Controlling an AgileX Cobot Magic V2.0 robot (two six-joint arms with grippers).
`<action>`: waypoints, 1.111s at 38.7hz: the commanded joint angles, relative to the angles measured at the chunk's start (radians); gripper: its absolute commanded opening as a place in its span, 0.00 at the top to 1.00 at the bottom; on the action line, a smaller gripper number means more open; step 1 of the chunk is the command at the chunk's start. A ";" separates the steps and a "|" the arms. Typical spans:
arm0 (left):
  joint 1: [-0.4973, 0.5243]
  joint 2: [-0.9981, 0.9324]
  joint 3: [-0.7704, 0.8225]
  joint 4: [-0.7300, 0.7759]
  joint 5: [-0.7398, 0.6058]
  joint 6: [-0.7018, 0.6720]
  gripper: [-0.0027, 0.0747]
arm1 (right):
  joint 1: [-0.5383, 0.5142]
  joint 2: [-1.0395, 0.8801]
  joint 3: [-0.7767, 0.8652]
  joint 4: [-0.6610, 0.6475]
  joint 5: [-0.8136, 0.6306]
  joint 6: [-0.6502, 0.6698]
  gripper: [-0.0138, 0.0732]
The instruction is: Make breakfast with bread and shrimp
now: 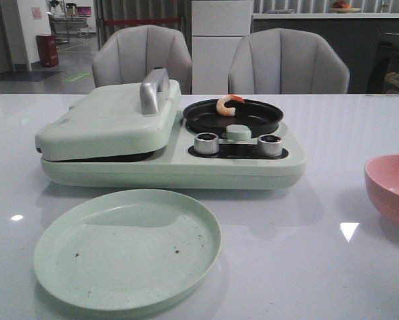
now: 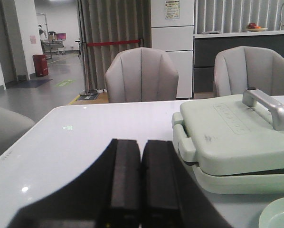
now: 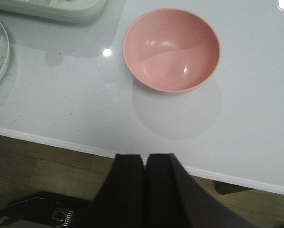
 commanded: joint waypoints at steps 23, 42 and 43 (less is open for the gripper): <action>-0.006 -0.023 0.008 -0.005 -0.088 -0.012 0.84 | -0.023 -0.058 0.014 -0.004 -0.138 0.001 0.79; -0.006 -0.021 0.008 -0.005 -0.088 -0.012 0.84 | -0.136 -0.542 0.695 0.005 -1.070 0.001 0.79; -0.006 -0.021 0.008 -0.005 -0.088 -0.012 0.84 | -0.136 -0.542 0.695 0.005 -1.071 0.001 0.79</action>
